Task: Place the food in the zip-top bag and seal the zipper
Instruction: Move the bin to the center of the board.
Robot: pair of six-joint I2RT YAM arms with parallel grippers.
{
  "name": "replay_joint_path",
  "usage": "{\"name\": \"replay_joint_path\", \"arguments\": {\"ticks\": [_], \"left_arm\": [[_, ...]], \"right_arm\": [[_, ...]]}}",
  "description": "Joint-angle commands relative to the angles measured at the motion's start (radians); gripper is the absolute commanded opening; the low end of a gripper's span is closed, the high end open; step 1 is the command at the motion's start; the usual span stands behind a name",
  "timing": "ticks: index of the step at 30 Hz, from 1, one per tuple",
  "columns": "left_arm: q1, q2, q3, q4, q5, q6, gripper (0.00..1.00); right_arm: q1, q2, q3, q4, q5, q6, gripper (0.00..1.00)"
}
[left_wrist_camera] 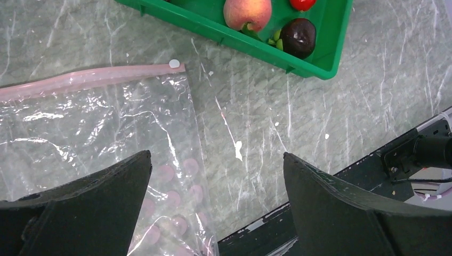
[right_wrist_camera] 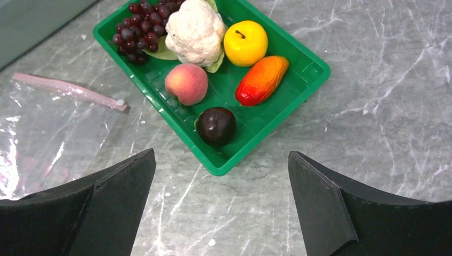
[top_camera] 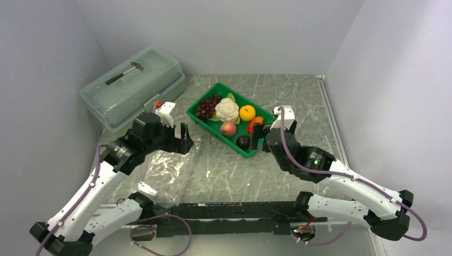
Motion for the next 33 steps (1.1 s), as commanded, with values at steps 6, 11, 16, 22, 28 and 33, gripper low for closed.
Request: {"name": "replay_joint_path", "arguments": {"ticks": [6, 11, 16, 22, 28, 33], "left_arm": [[-0.004, -0.055, 0.002, -0.014, -0.019, 0.03, 0.99], [-0.004, -0.065, -0.002, -0.017, -0.036, 0.028, 0.99], [-0.004, -0.076, -0.001, -0.018, -0.026, 0.027, 0.99], [-0.003, -0.109, -0.008, -0.017, -0.042, 0.021, 0.99], [-0.003, -0.133, -0.013, -0.021, -0.046, 0.016, 0.99], [-0.004, -0.138, -0.016, -0.022, -0.034, 0.014, 0.99]], "right_arm": [[0.002, 0.013, 0.08, -0.089, 0.049, 0.092, 1.0], [0.002, 0.024, 0.079, -0.099, 0.01, 0.088, 1.0], [0.001, 0.094, 0.124, -0.165, 0.001, 0.127, 0.99], [-0.024, 0.194, 0.151, -0.209, -0.019, 0.164, 0.99], [-0.105, 0.26, 0.126, -0.19, -0.088, 0.186, 0.99], [-0.205, 0.318, 0.104, -0.183, -0.153, 0.25, 0.99]]}}
